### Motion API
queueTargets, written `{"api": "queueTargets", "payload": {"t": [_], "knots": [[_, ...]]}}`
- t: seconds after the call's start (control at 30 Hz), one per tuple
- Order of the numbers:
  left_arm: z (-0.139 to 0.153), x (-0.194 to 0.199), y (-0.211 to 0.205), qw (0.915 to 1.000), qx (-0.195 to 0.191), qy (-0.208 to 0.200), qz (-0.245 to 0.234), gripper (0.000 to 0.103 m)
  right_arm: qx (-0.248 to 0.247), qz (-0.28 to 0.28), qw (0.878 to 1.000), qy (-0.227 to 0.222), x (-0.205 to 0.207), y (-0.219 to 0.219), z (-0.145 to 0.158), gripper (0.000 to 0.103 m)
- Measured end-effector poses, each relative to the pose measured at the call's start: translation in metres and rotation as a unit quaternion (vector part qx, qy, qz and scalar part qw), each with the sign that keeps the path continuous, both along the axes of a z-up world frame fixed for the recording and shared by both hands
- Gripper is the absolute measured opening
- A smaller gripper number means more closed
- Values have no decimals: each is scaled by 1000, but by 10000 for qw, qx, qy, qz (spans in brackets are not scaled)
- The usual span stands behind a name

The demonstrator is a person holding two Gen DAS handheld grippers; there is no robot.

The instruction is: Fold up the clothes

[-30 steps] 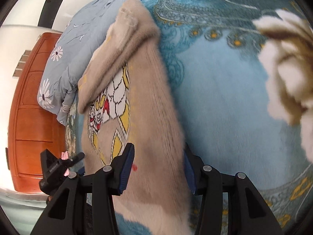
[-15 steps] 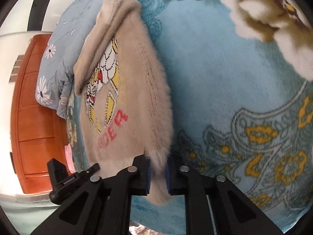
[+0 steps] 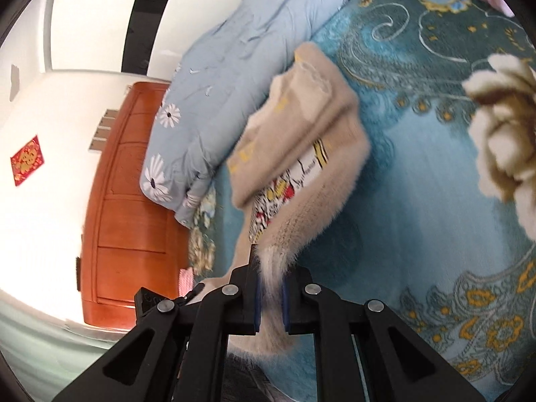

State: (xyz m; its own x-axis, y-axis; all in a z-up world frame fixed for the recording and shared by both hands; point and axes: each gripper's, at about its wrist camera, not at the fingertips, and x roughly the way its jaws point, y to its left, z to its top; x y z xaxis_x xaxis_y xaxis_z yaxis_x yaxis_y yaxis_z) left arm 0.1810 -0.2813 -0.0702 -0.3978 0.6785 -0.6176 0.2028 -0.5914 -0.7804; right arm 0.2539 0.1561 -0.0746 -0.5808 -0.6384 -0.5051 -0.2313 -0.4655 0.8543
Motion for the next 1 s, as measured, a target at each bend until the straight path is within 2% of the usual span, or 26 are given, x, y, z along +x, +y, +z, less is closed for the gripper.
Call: {"api": "queueTargets", "payload": {"t": [0.2, 0.37, 0.53, 0.77, 1.0], "knots": [[15, -52, 7, 9994, 36, 354, 19, 10, -36, -106, 9997, 234, -33, 16, 14, 9], [18, -110, 15, 9991, -39, 423, -25, 10, 94, -101, 9995, 297, -78, 26, 21, 9], [16, -174, 25, 9987, -321, 388, -103, 10, 242, -142, 9995, 171, -135, 33, 18, 9], [-15, -258, 47, 9982, -597, 84, -75, 10, 392, -242, 9986, -255, -206, 47, -11, 9], [-61, -296, 63, 9951, -955, -259, 4, 10, 354, -188, 9970, -667, -248, 58, -53, 10]]}}
